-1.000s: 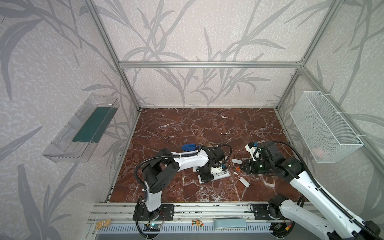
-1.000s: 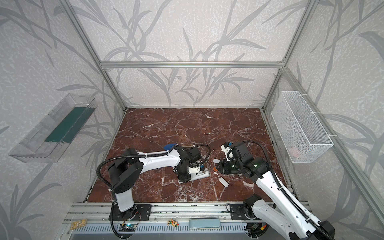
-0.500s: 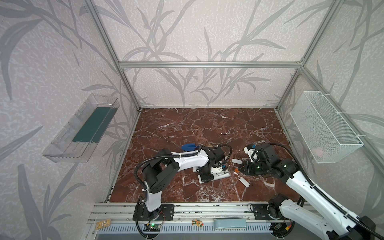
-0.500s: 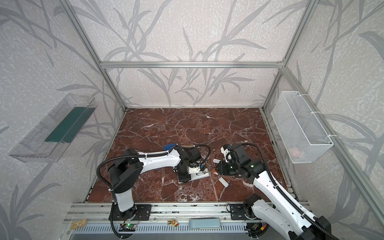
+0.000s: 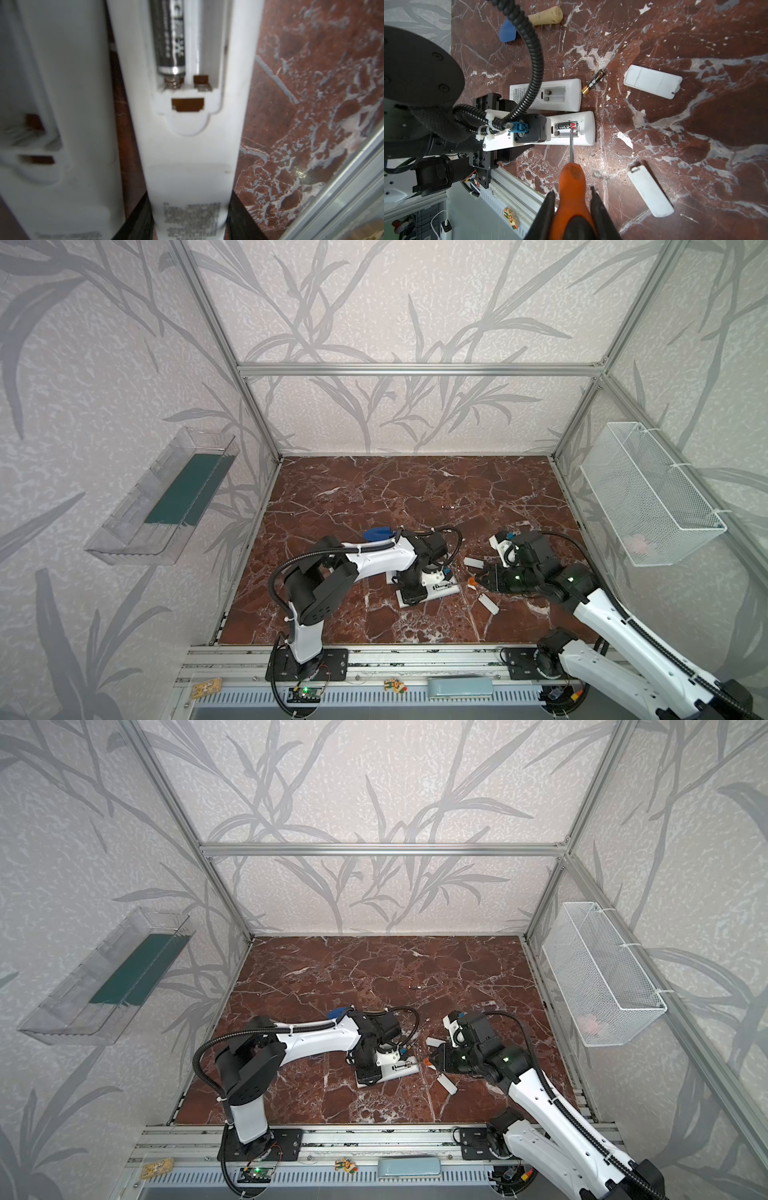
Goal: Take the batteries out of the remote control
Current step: 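Bring the screwdriver tip back to the remaining battery with the right gripper, then pry the remaining AA battery out with the screwdriver tip while left tilts remote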
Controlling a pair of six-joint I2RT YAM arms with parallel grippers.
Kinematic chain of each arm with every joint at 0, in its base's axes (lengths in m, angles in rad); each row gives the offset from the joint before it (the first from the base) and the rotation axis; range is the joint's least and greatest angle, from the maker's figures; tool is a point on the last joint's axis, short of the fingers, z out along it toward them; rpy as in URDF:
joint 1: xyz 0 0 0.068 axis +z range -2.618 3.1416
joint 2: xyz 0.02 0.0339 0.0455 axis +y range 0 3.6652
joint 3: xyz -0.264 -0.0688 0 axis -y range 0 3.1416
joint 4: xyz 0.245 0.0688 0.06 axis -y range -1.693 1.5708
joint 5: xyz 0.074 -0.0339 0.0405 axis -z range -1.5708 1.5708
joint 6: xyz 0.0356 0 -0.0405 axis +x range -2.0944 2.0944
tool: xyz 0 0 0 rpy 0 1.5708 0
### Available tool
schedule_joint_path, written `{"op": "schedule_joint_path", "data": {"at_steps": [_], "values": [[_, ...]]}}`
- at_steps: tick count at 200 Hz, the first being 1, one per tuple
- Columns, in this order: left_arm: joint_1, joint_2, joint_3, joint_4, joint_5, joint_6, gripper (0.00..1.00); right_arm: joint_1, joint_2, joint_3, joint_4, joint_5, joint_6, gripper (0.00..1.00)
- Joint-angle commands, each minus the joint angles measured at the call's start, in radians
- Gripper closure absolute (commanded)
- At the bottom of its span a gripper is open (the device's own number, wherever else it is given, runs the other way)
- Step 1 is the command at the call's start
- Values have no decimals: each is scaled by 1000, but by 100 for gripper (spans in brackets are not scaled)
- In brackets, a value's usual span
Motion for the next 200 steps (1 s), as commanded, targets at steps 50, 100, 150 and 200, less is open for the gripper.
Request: {"op": "schedule_joint_path", "data": {"at_steps": [50, 100, 150, 200], "values": [[6, 50, 72, -59, 283, 30, 99, 5, -57, -60, -9, 76, -1, 100], [6, 89, 110, -94, 352, 44, 99, 5, -90, -64, -24, 82, -13, 100], [6, 115, 165, -109, 330, 46, 99, 5, -95, -68, -8, 50, -9, 100], [6, 153, 250, -127, 318, 51, 99, 5, -95, -78, 6, 37, 3, 100]]}}
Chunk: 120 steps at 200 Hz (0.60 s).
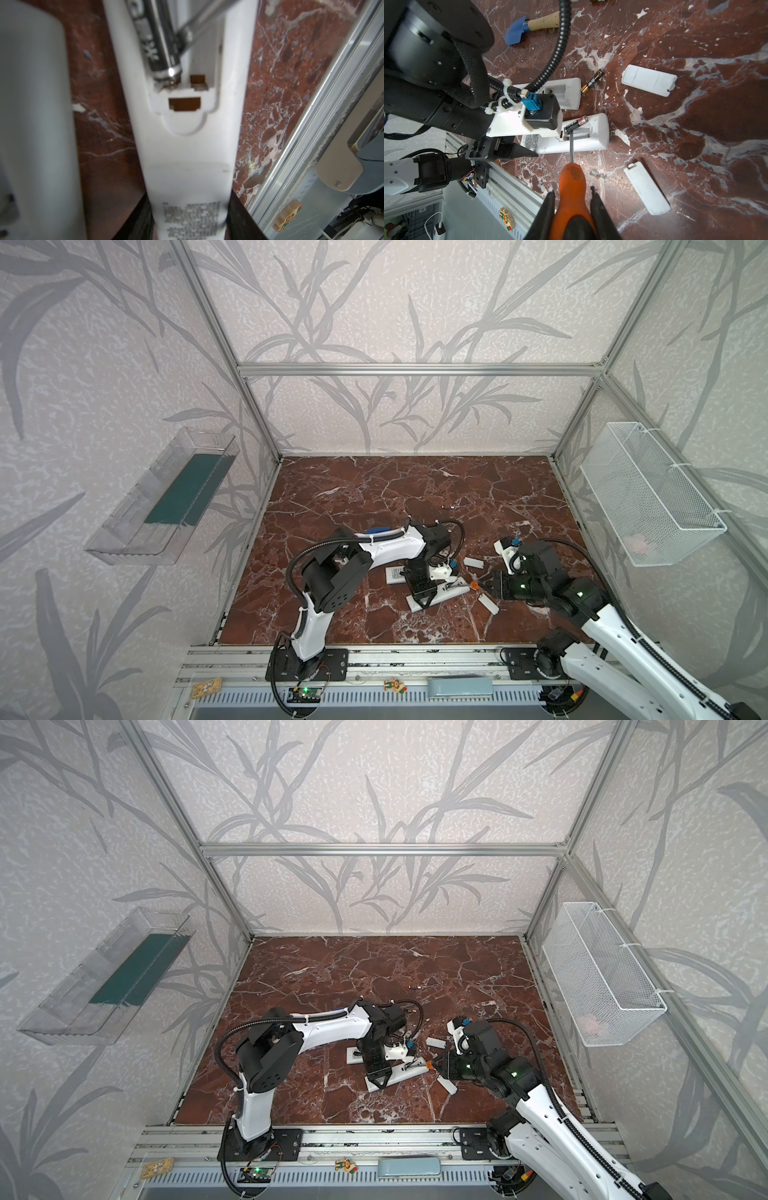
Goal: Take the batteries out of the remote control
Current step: 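Pry the remaining AA battery out with the screwdriver tip while left tilts remote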
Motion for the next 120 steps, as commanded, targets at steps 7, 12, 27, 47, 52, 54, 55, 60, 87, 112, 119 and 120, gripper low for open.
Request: {"op": "schedule_joint_path", "data": {"at_steps": [7, 12, 27, 47, 52, 54, 55, 60, 87, 112, 119, 120], "values": [[-22, 17, 71, -4, 93, 68, 99, 1, 1, -16, -7, 36, -3, 100], [-22, 19, 72, -6, 89, 70, 99, 1, -1, -13, -14, 46, -6, 100], [-22, 21, 60, -4, 78, 70, 99, 2, -7, -8, -25, 72, -16, 100], [-22, 19, 41, -4, 62, 69, 99, 0, -9, 7, -53, 120, -36, 100], [-22, 19, 36, -3, 58, 67, 99, 2, -7, 13, -60, 128, -41, 100], [-22, 18, 32, -3, 57, 67, 99, 0, -4, 16, -63, 136, -44, 100], [-22, 18, 31, -2, 56, 67, 99, 0, -3, 18, -64, 137, -46, 100], [-22, 16, 26, -1, 54, 67, 99, 1, 0, 22, -66, 140, -53, 100], [-22, 9, 0, 2, 53, 64, 99, 0, 17, 42, -46, 143, -66, 100], [-22, 5, -16, 7, 48, 60, 99, 0, 37, 63, -40, 146, -80, 100], [-22, 5, -19, 7, 45, 60, 99, 0, 40, 68, -39, 148, -83, 100], [-22, 5, -19, 7, 44, 60, 99, 0, 40, 69, -39, 148, -84, 100]]}}
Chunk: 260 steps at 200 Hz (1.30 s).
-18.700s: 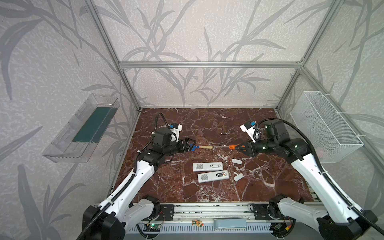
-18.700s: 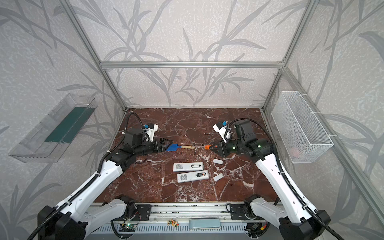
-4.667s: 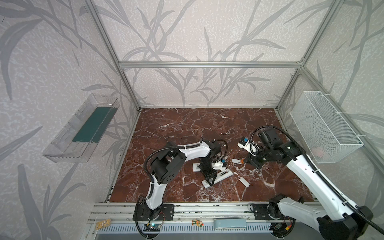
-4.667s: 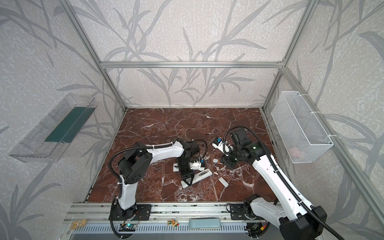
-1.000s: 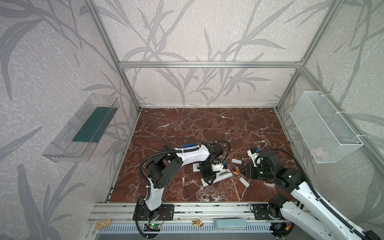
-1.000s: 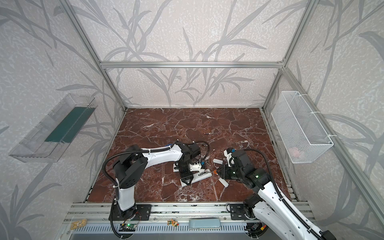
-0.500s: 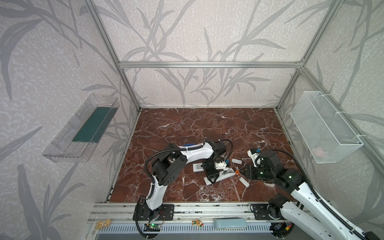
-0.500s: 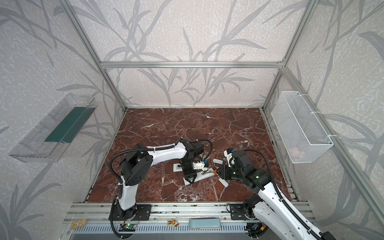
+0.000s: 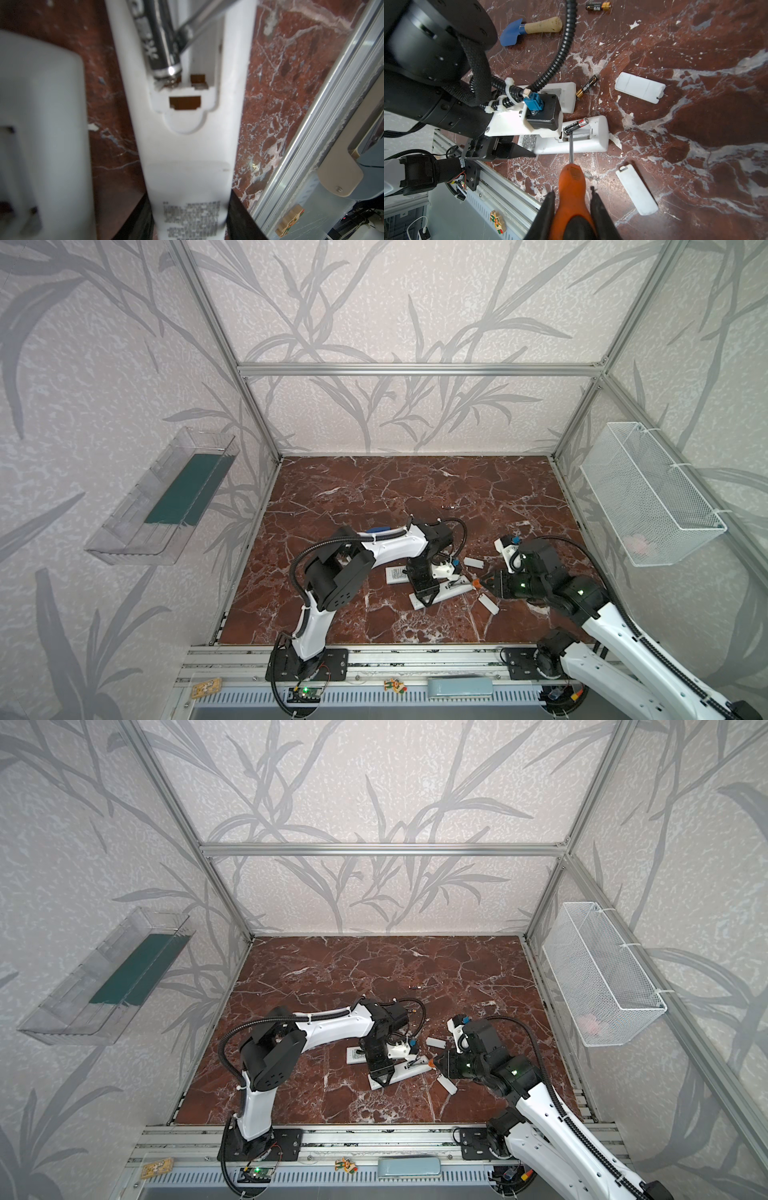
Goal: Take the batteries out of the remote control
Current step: 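Pry the remaining AA battery out with the screwdriver tip while left tilts remote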
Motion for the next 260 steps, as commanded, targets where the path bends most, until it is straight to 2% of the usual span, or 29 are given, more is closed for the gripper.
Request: {"op": "schedule_joint_path", "data": {"at_steps": [1, 34, 82, 106, 124, 205, 260], "values": [[-21, -9, -31, -5, 44, 52, 99, -1, 18, 34, -10, 99, -34, 100], [-21, 5, -45, -2, 19, 51, 99, -3, 16, 51, -21, 103, -45, 100], [-21, 15, -60, 10, -74, 39, 97, -3, 13, 66, -39, 116, -56, 100], [-21, 11, -61, 12, -74, 39, 97, -2, 16, 61, -23, 111, -53, 100], [-20, 6, -60, 11, -47, 39, 97, -1, 21, 55, -4, 101, -49, 100], [6, 28, -10, -63, 211, 59, 98, -1, 39, 60, 30, 95, -44, 100], [16, 66, 7, -95, 235, 57, 98, -3, 54, 79, 44, 91, -51, 100]]}}
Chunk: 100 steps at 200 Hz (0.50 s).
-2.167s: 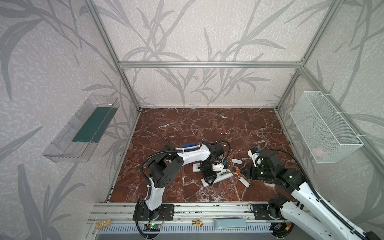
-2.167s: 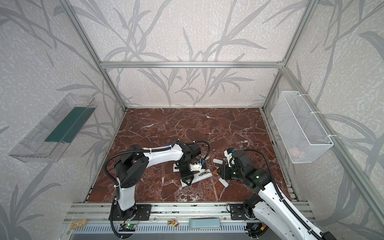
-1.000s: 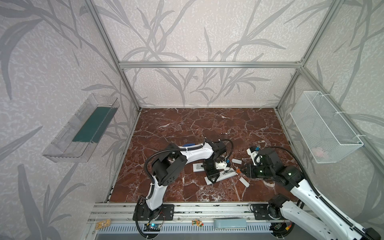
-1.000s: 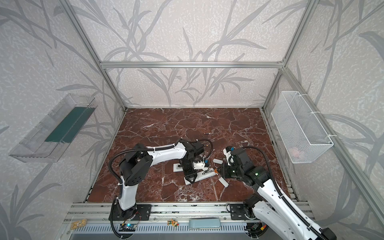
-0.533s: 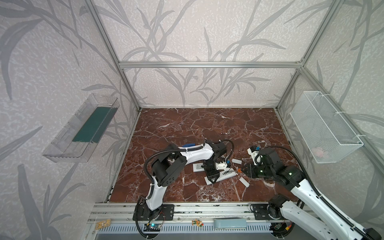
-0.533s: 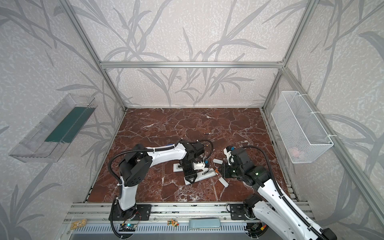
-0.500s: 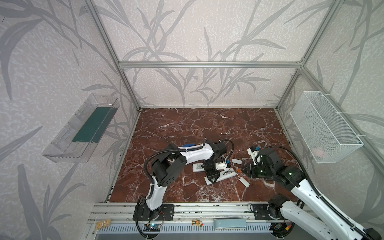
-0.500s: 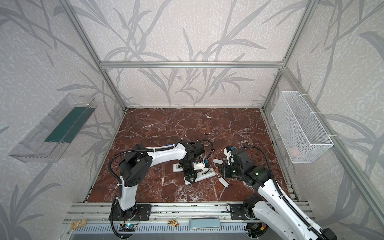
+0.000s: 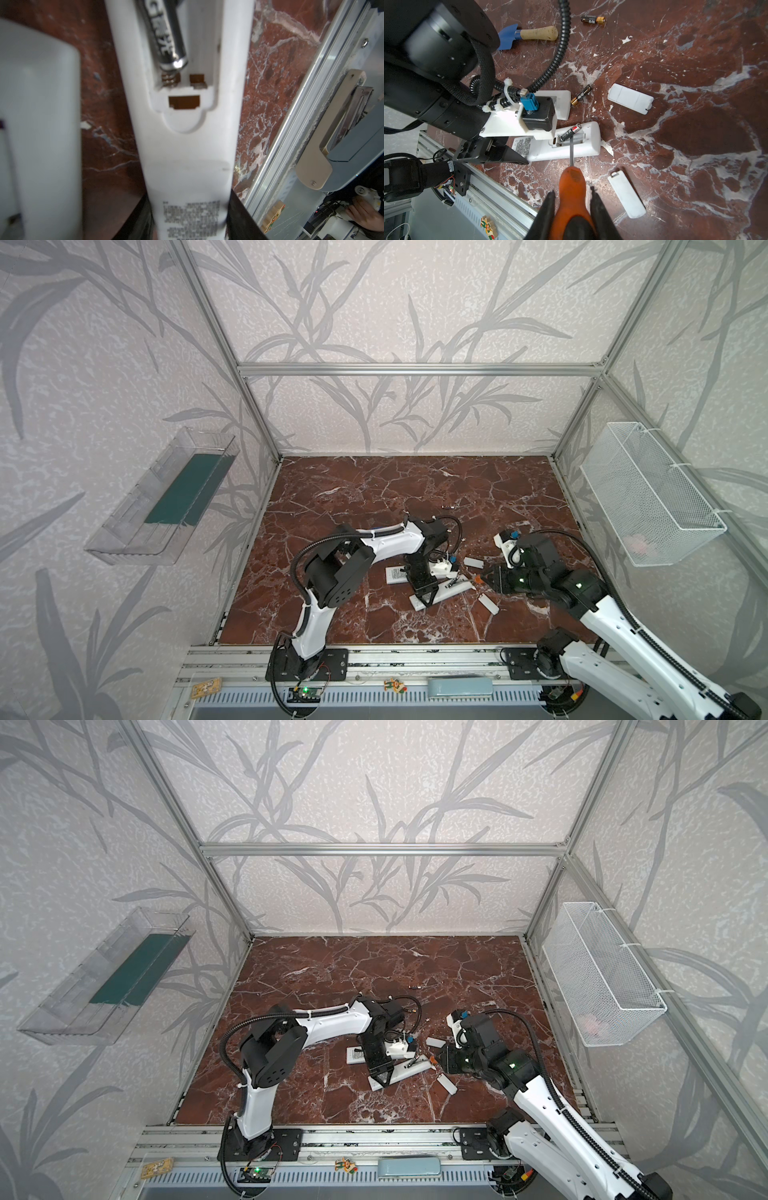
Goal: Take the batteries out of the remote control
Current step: 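Pry the remaining AA battery out with the screwdriver tip while left tilts remote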
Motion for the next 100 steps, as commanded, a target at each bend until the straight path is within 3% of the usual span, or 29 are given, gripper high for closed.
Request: {"op": "schedule_joint_path", "data": {"at_steps": [1, 57, 100], "values": [[-25, 48, 6, -64, 120, 57, 98, -2, 12, 25, 60, 47, -15, 100], [-15, 87, 30, -93, 151, 56, 98, -3, 11, 45, 69, 41, -20, 100], [-16, 88, 31, -90, 108, 52, 98, -2, 10, 57, 72, 41, -27, 100]]}}
